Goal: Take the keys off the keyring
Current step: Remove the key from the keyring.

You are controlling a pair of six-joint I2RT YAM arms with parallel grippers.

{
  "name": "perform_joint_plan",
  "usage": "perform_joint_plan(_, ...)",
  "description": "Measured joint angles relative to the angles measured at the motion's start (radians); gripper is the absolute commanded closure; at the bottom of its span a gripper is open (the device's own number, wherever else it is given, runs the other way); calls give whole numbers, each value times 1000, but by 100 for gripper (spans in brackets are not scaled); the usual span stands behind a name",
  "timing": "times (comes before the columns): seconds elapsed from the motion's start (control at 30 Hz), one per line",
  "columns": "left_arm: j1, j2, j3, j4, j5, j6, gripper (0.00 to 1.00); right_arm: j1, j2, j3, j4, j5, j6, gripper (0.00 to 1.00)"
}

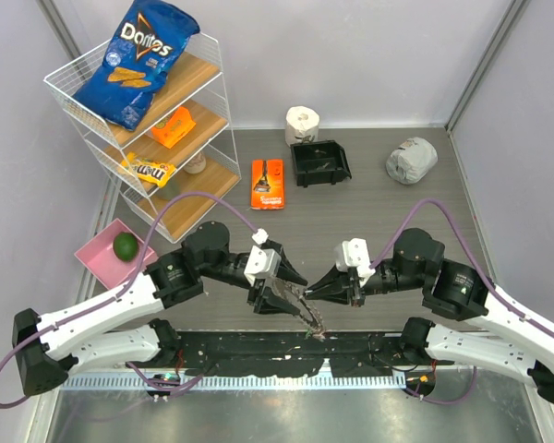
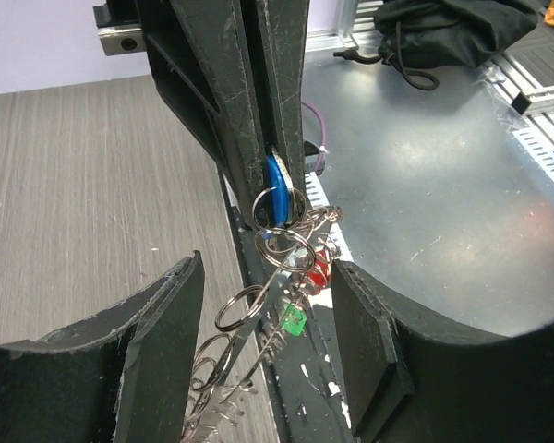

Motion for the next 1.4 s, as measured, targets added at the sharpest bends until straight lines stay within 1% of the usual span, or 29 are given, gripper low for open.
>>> perform_joint_plan(0.37,-2,25,32,0,78,4,61,0,2,3,0,-13,-10,95)
perform_joint_plan(0.5,-2,25,33,0,91,4,64,0,2,3,0,-14,-10,95)
perform_joint_plan(0.63,-2,32,36,-4,97,4,80,0,2,3,0,-16,-10,95)
perform_joint_plan(0.8,-2,44,47,-37,111,4,95,0,1,18,-34,-16,-11,95)
perform_joint_plan(0.87,-2,51,56,-51,117,3,99,0,1,26,-52,-15,-13,95)
perform_joint_plan(1.2,-4,61,74,-89,99,11,100,0,-8,40,-104,12,-22,95)
perform_joint_plan(1.4,-4,37,79,-105,72,32,100,0,-39,38,-118,38,-19,95)
